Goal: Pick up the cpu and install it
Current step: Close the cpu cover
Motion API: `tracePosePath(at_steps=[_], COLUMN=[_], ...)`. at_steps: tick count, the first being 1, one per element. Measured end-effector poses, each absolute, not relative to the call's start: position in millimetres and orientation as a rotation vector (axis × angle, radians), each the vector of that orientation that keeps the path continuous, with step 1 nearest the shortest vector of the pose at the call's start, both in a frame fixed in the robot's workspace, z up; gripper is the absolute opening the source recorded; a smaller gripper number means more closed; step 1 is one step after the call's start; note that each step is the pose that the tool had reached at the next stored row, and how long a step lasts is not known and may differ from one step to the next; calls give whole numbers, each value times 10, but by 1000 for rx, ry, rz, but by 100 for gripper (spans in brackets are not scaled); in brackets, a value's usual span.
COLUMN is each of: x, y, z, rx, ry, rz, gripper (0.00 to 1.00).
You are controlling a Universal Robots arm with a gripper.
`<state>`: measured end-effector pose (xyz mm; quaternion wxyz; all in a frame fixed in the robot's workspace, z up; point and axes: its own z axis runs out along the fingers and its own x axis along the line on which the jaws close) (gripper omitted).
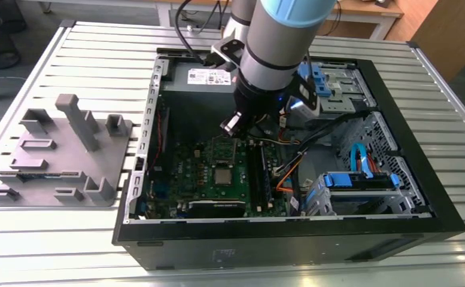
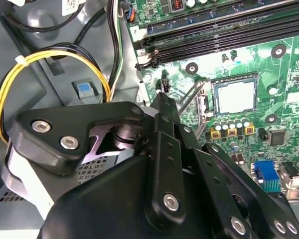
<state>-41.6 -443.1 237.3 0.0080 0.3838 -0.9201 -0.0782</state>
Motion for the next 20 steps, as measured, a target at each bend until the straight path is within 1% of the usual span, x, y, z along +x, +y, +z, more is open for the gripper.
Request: tracePosePath(at_steps=[20], x=[-416], y=[-4440], z=[2443], rx=[1260], ry=[-2846], rz=[-244], gripper=[11])
